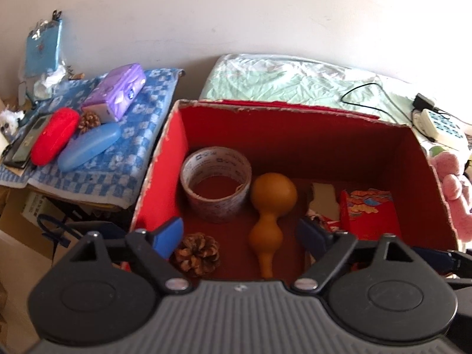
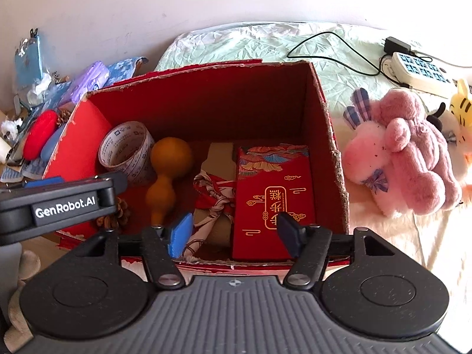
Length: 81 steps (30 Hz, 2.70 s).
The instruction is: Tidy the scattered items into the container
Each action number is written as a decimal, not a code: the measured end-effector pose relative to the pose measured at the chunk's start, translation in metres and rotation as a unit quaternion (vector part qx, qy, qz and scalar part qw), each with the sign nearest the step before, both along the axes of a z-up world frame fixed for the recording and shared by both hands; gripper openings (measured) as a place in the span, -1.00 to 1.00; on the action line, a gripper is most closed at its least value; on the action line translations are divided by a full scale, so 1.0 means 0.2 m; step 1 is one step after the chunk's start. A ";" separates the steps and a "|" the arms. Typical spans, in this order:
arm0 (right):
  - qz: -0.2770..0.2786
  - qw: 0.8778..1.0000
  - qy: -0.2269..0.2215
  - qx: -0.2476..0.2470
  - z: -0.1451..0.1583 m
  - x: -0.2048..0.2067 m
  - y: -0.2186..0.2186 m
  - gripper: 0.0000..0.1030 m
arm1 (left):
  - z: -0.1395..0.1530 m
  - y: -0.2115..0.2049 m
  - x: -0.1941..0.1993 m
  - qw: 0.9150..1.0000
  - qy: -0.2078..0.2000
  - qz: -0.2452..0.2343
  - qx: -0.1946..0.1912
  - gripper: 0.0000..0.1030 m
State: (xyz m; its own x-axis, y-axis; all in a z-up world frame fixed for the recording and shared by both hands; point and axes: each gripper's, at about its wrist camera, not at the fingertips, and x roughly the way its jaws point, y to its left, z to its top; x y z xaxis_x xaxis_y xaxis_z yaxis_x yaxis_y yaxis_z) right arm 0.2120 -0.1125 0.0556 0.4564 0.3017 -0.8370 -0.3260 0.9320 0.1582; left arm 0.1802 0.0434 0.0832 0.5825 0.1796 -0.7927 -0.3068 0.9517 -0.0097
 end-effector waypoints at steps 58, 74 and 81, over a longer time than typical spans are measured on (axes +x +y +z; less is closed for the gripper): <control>-0.023 0.999 -0.003 0.037 0.02 0.02 -0.13 -0.24 | -0.03 -0.02 0.06 0.999 0.032 0.003 0.040 0.98; 0.009 0.999 0.013 0.038 0.03 0.03 -0.13 -0.24 | -0.09 -0.05 0.06 0.997 0.057 0.014 0.043 0.98; 0.007 0.999 -0.020 0.048 0.10 0.00 -0.11 -0.24 | -0.03 -0.03 0.05 0.997 0.036 0.013 0.061 0.98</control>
